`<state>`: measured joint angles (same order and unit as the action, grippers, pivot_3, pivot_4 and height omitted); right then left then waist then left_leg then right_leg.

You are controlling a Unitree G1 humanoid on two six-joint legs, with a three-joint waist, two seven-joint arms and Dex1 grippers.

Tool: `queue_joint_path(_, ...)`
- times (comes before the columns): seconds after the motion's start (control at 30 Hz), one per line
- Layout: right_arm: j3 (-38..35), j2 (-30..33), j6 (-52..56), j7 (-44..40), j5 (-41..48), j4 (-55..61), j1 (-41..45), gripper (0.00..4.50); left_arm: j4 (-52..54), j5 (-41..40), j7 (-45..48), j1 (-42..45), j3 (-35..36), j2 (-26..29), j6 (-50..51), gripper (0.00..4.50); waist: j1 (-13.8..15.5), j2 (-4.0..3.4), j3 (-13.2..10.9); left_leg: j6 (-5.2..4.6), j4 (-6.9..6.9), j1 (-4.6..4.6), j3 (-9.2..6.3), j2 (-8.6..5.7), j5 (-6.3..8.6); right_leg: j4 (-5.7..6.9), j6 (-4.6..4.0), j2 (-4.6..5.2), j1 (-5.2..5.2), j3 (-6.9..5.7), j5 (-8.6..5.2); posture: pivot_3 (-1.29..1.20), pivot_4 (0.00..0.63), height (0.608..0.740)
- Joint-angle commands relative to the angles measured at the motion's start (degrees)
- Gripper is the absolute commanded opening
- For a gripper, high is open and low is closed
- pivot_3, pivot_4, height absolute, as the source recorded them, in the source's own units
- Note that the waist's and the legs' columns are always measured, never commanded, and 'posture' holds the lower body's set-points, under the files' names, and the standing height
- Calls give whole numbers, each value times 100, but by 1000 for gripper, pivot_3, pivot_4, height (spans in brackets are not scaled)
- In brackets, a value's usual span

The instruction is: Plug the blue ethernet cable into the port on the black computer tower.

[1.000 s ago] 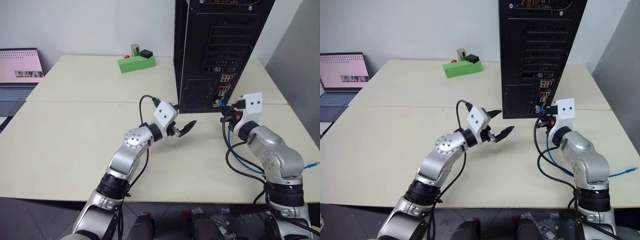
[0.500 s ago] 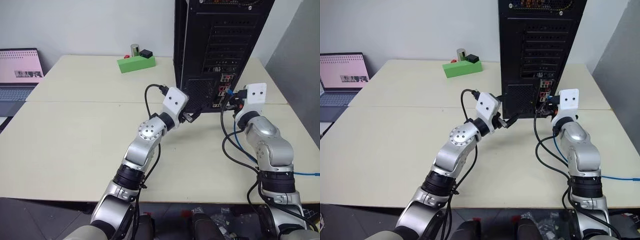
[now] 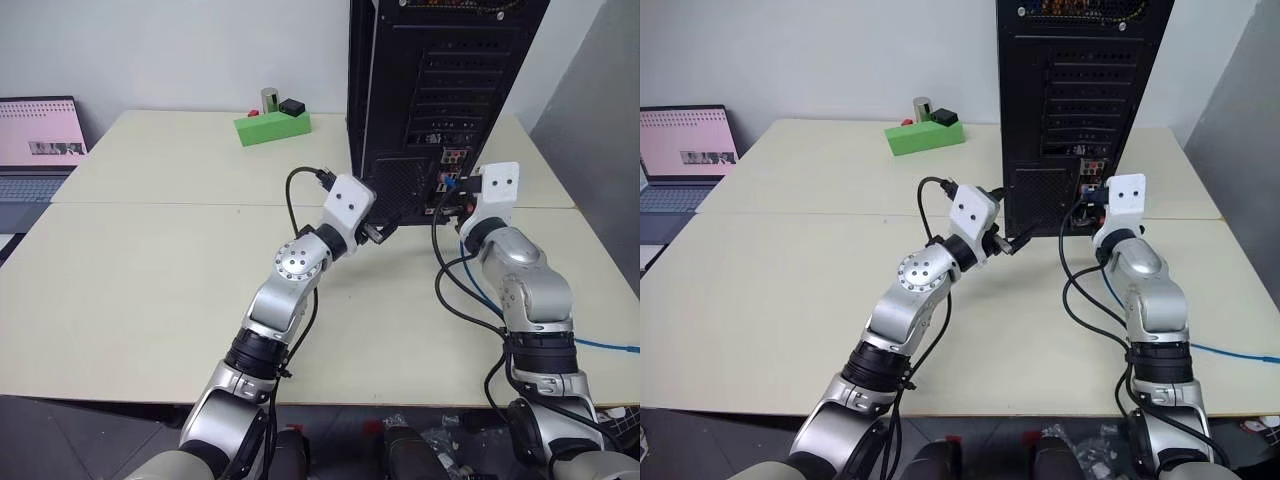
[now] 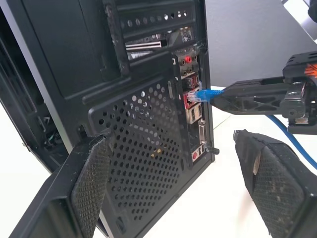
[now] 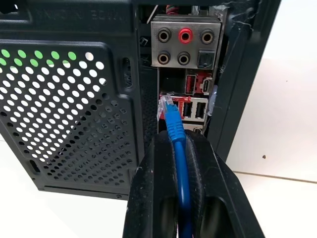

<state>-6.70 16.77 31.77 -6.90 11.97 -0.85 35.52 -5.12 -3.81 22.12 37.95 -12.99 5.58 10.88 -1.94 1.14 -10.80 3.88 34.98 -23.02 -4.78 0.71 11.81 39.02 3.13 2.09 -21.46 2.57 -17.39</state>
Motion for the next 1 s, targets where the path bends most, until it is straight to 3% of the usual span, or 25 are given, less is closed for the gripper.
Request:
queue_joint_path(0.03,-63,12,-150,17,-75,-28,235,0,102,23,29,109,113,4,-109,4060,-9,0,0,0,0,0,0,0,0,1,0,0,0,0,0,0,150,740)
queue_joint_path(1.0,-457,-472,264,461,127,-152,435,0,85,34,-5,100,191,15,-114,4060,-95,0,0,0,1,4,0,1,0,6,1,-1,0,2,1,0,150,740)
